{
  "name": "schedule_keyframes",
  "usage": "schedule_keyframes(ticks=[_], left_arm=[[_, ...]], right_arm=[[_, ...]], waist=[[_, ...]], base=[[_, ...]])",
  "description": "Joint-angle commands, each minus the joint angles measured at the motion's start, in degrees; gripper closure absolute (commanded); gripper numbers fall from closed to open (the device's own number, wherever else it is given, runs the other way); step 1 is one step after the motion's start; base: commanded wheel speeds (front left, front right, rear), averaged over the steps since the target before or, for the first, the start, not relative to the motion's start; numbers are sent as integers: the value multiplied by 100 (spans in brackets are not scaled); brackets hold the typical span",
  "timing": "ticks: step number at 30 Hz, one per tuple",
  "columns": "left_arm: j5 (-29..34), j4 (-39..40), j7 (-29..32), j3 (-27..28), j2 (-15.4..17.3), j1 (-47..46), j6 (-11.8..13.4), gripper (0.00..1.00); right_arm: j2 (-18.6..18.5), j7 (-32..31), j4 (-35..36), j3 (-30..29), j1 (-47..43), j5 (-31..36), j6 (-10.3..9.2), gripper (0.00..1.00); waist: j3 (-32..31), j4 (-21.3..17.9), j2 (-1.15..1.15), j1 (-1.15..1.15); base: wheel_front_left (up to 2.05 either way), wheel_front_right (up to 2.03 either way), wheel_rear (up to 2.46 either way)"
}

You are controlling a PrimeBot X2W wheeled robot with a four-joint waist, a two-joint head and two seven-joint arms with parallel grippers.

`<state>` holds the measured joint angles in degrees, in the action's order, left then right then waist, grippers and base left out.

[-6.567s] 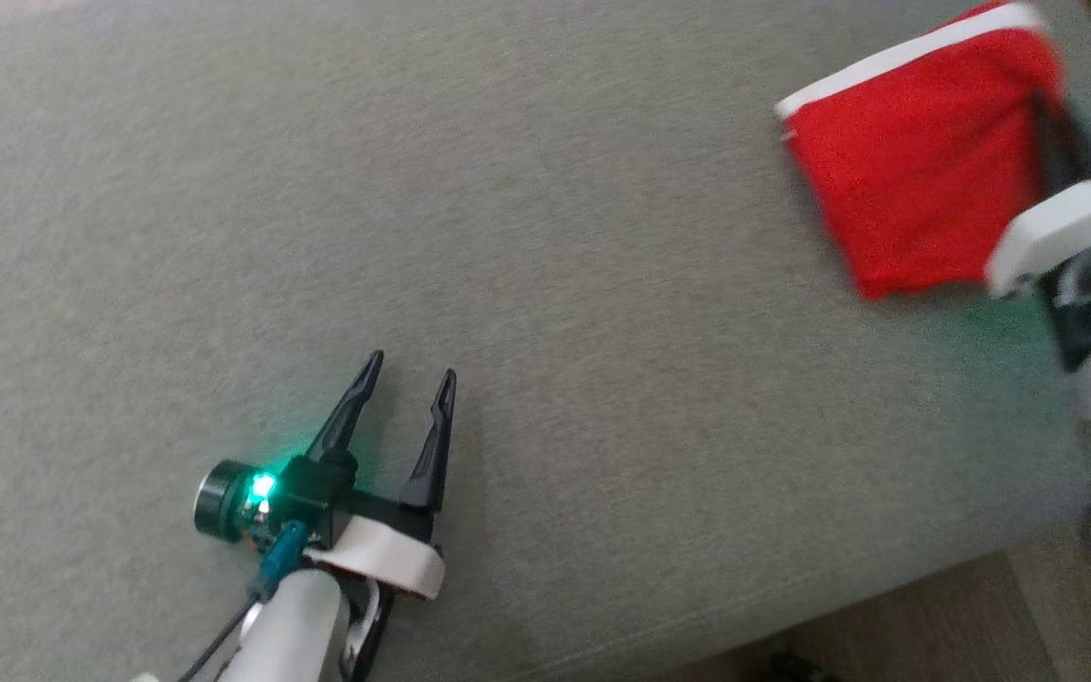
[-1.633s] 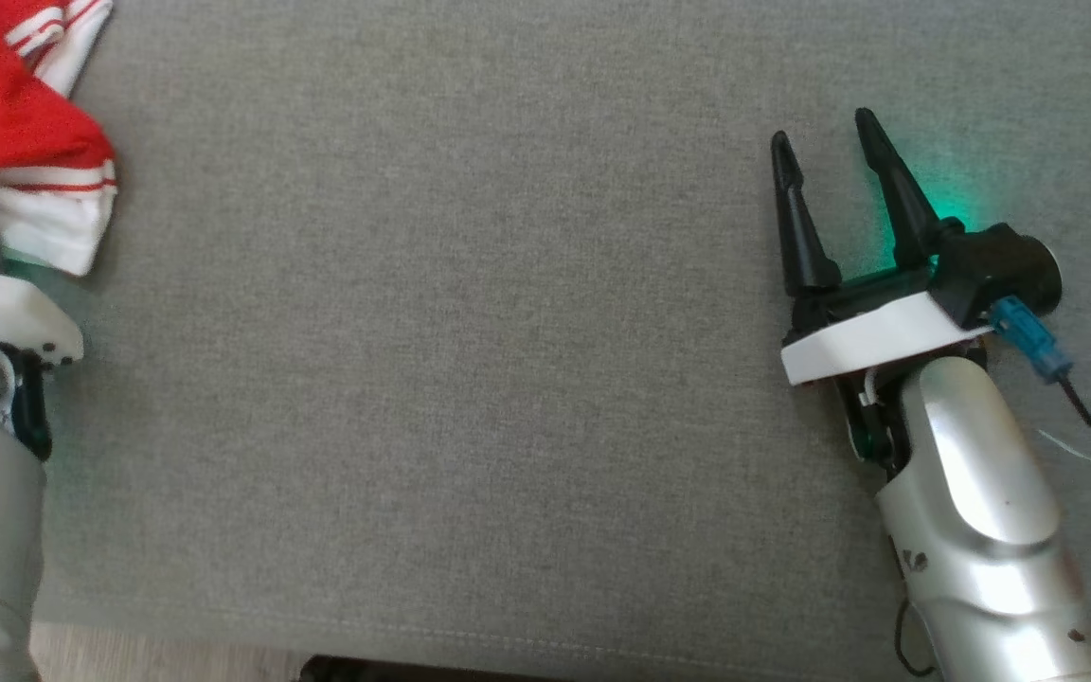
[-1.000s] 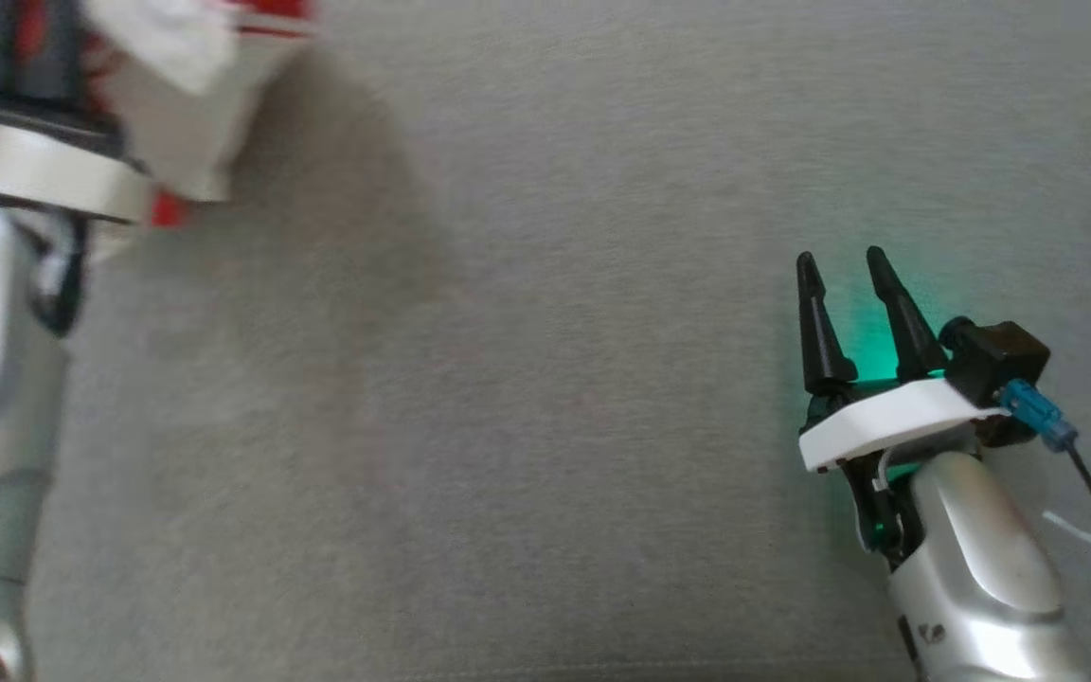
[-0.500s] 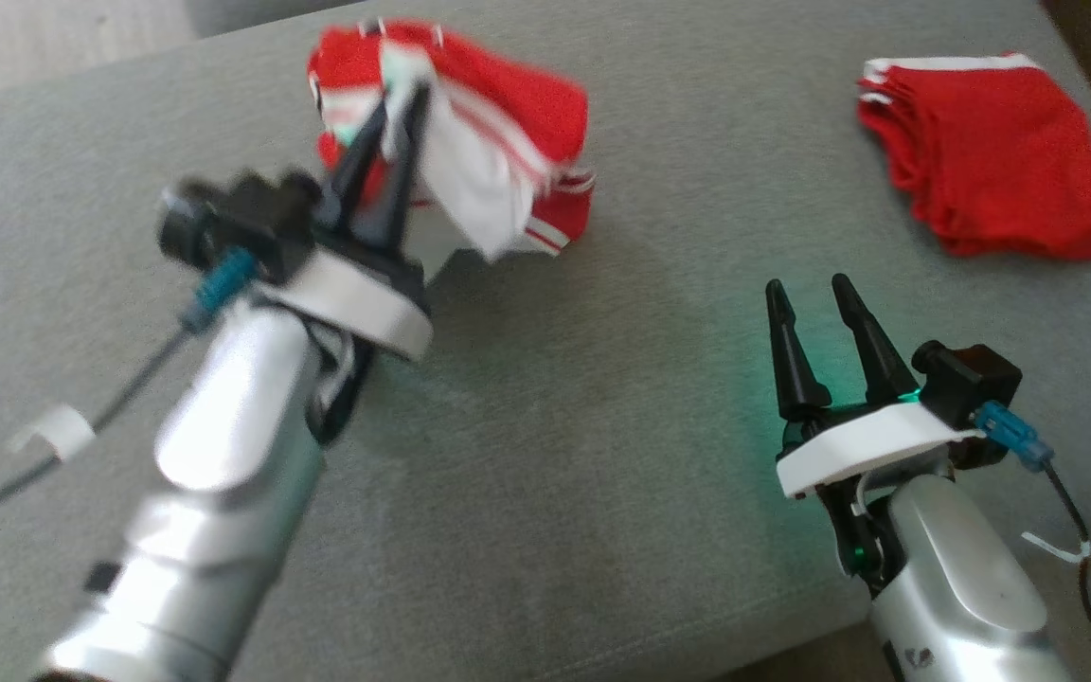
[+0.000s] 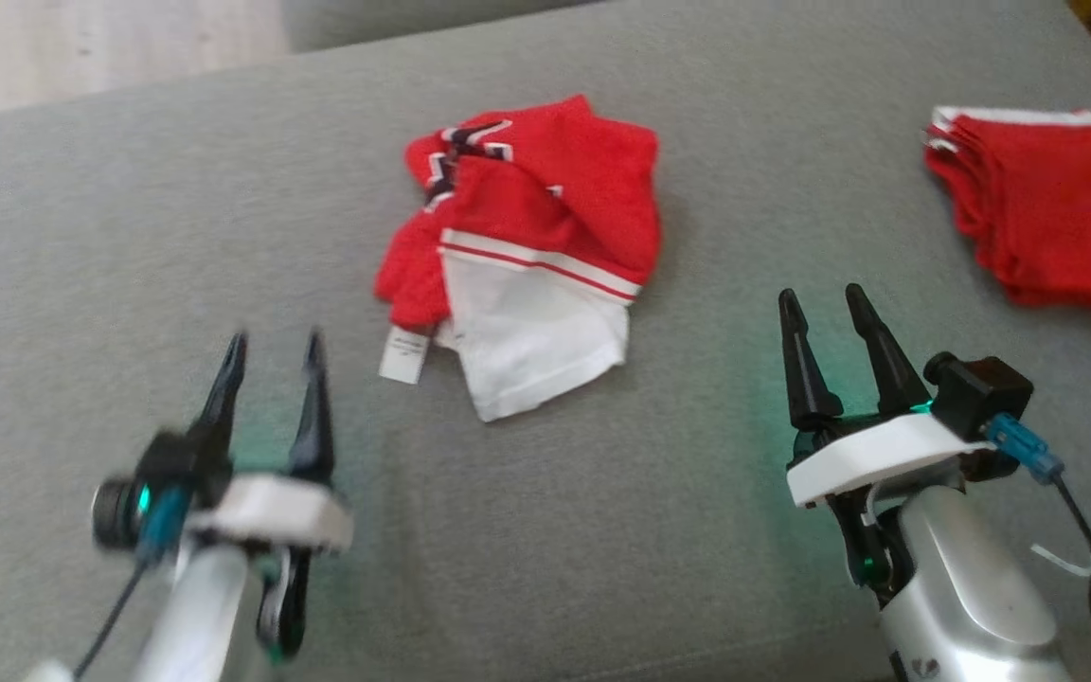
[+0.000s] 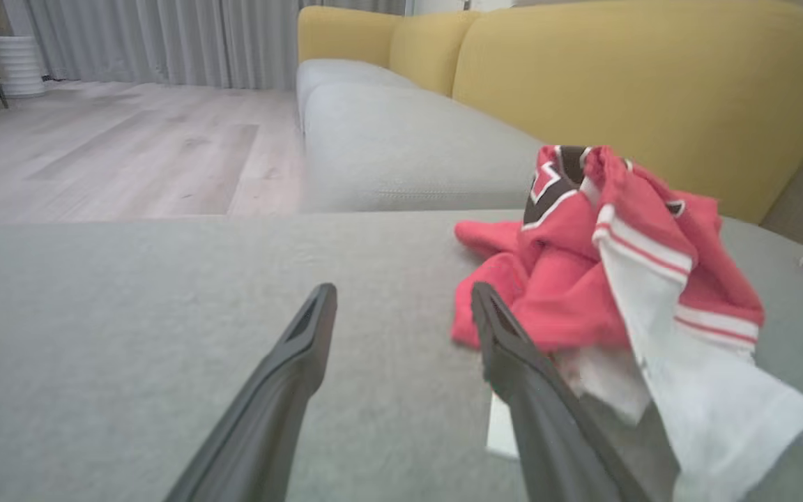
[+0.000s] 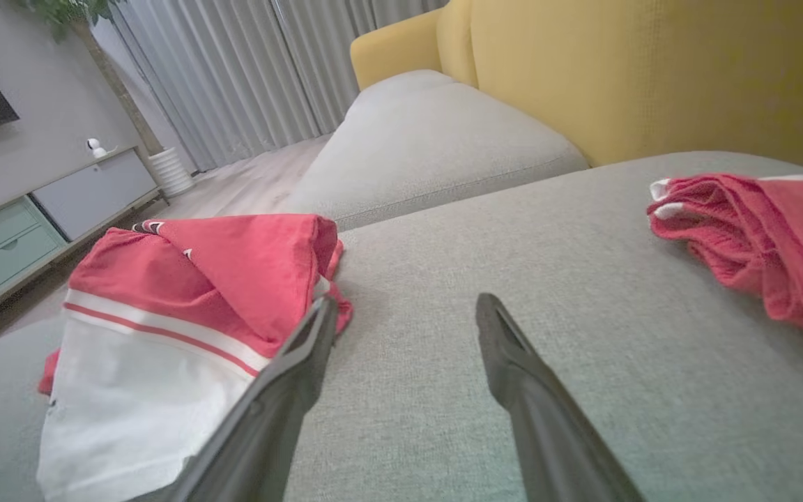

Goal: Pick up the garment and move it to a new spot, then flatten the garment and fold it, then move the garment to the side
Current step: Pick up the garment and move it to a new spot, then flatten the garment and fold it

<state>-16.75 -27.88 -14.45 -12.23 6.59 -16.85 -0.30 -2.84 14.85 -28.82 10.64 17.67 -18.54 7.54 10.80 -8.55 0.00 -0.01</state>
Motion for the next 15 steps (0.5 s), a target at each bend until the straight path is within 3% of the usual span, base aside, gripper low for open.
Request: schedule_keyframes(ticks=[1,7,15], left_arm=[[133,301,-54,344,35,53,72,0],[567,725,-54,941,-124,920,68,0],[887,879,-54,1166,-309,1598,-85,0]], right_arm=[[-4,15,159,88,0,58,-5,0],[-4,15,37,72,-162,93,-5,0],[-4,15,-111,105,-469,84,-5,0]], waist=[[-201,252,0,1],[-496,595,0,1],[-776,713,0,1]], base=[[0,0,0],[0,0,0],[0,0,0]])
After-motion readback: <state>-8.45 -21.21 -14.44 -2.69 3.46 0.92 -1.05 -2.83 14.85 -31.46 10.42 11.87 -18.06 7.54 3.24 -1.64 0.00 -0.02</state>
